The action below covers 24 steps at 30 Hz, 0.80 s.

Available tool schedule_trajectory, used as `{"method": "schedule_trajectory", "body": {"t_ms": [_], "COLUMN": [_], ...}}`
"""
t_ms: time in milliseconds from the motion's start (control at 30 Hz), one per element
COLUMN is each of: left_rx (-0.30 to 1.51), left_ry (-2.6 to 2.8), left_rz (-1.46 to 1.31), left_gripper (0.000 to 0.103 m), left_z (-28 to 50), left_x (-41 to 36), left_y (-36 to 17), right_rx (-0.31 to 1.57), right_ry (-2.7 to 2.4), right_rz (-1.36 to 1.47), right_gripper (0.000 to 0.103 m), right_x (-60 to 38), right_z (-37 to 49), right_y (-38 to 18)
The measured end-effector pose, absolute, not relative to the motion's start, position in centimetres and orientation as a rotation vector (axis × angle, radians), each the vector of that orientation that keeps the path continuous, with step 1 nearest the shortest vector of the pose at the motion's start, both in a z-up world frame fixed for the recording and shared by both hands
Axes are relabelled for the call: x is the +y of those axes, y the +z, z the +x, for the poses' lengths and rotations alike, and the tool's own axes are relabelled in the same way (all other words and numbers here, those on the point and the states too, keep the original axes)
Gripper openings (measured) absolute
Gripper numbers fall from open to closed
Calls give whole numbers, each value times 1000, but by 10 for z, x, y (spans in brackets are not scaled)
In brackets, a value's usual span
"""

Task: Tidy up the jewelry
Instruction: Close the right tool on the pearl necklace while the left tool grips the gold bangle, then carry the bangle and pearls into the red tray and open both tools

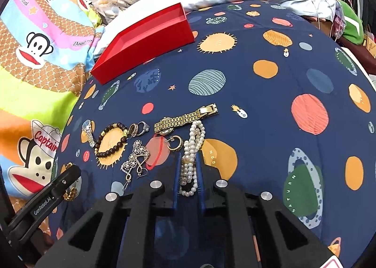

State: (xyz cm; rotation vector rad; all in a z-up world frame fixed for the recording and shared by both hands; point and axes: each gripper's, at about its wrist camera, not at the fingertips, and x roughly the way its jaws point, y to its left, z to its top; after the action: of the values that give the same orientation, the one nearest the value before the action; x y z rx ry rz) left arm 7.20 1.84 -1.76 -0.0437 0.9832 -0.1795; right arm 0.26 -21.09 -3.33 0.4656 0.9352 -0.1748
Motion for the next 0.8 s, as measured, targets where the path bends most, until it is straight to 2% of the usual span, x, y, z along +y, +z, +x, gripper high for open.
{"method": "schedule_trajectory", "body": {"t_ms": [433, 667, 800], "left_rx": [927, 834, 789], "left_ry": [-270, -355, -372], "left_rz": [-64, -51, -40], "left_gripper": [53, 54, 54], "left_z": [85, 141, 194], "left_x": [13, -14, -35], "left_y": [16, 61, 80], "right_rx": [848, 772, 731], "right_ry": [-134, -48, -2], "right_rz": [385, 343, 331], "right_gripper": [11, 11, 11], "right_x": [-218, -238, -258], "right_z": [2, 59, 124], "right_y": [12, 51, 71]}}
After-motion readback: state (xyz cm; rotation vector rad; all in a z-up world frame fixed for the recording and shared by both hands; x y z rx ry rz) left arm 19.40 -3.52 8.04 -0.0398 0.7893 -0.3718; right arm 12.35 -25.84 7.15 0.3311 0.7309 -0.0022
